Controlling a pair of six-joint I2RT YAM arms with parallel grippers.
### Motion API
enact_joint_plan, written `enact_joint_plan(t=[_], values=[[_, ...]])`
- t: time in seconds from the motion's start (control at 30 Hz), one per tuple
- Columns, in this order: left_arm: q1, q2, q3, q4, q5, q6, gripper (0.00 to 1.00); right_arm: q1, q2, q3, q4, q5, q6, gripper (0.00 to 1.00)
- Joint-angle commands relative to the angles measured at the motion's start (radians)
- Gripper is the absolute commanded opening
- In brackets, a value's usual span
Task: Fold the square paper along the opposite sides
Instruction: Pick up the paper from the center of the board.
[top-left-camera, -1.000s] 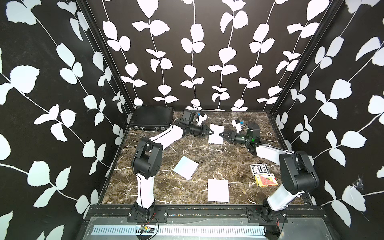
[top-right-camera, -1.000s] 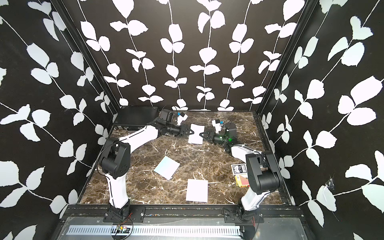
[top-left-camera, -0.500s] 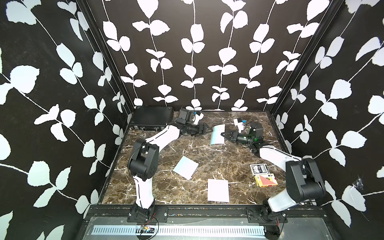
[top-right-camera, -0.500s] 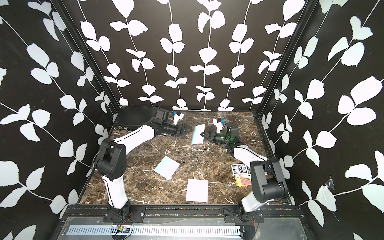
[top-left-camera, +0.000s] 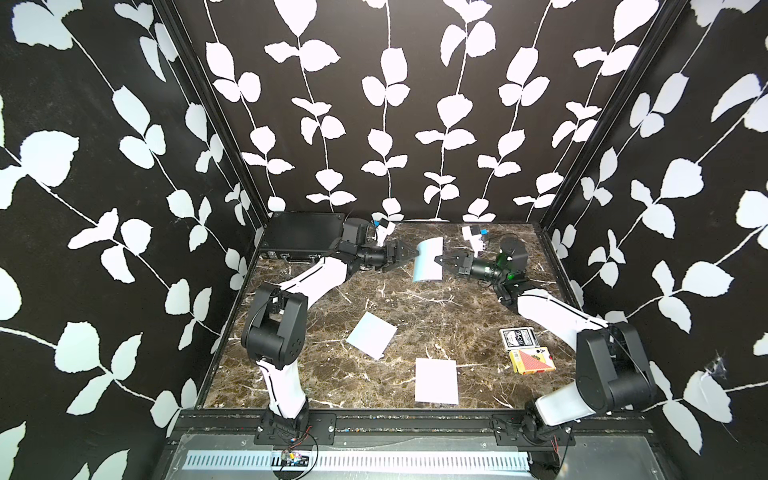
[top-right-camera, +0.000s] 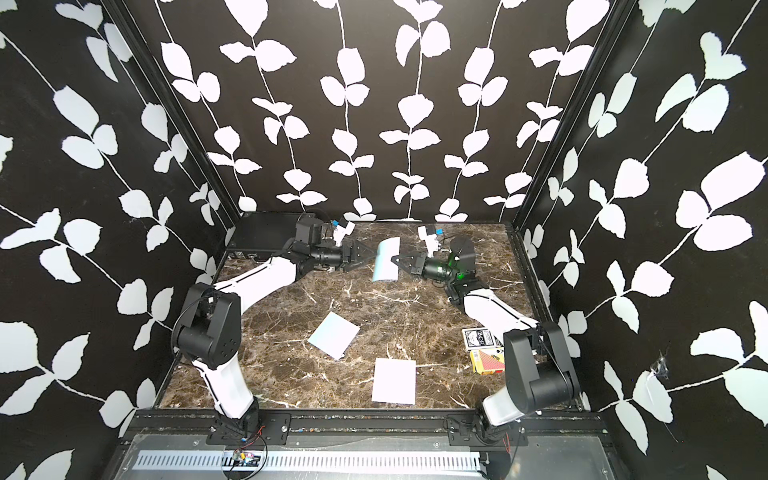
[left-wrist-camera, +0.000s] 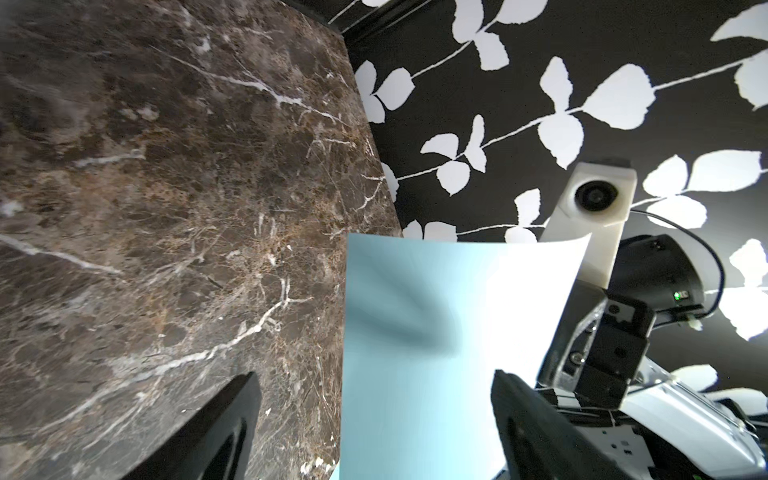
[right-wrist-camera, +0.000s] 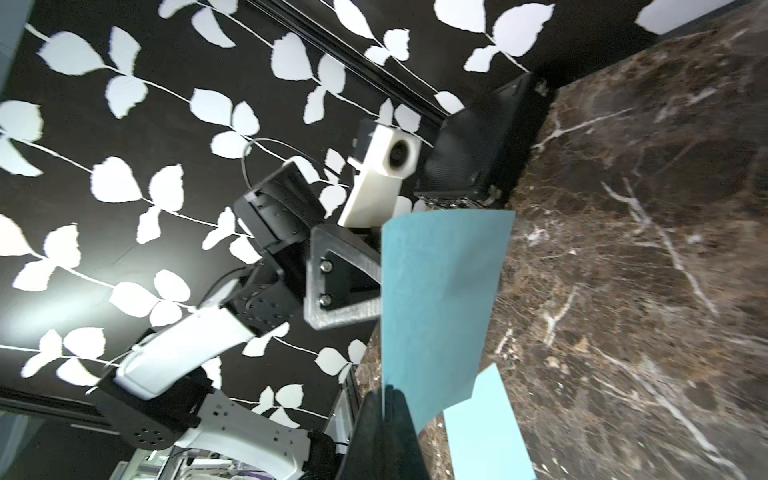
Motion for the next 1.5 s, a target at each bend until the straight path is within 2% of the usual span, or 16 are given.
enact_joint_plan(t=[0.0, 0.23, 0.53, 0.7, 1.17, 1.47], values=[[-0.001, -0.04, -0.006, 0.115, 0.055, -0.049, 0.94, 0.01, 0.036, 0.037, 0.259, -0.03, 0.155, 0.0], [-0.003, -0.037, -0.03, 0.238, 0.097, -0.133, 0.98, 0.015, 0.098, 0.045, 0.306, -0.031, 0.195, 0.0], [-0.001, -0.074, -0.034, 0.201, 0.091, -0.096, 0.87, -0.015, 0.083, 0.042, 0.093, -0.064, 0.062, 0.0], [-0.001, -0.079, -0.031, 0.165, 0.085, -0.074, 0.74, -0.032, 0.015, 0.059, -0.126, -0.07, -0.075, 0.0], [-0.004, -0.064, -0.004, 0.086, 0.074, -0.026, 0.21, -0.045, 0.009, 0.103, -0.232, -0.106, -0.138, 0.0], [-0.005, -0.06, 0.023, 0.008, 0.06, 0.029, 0.06, -0.056, 0.016, 0.116, -0.279, -0.115, -0.175, 0.0]])
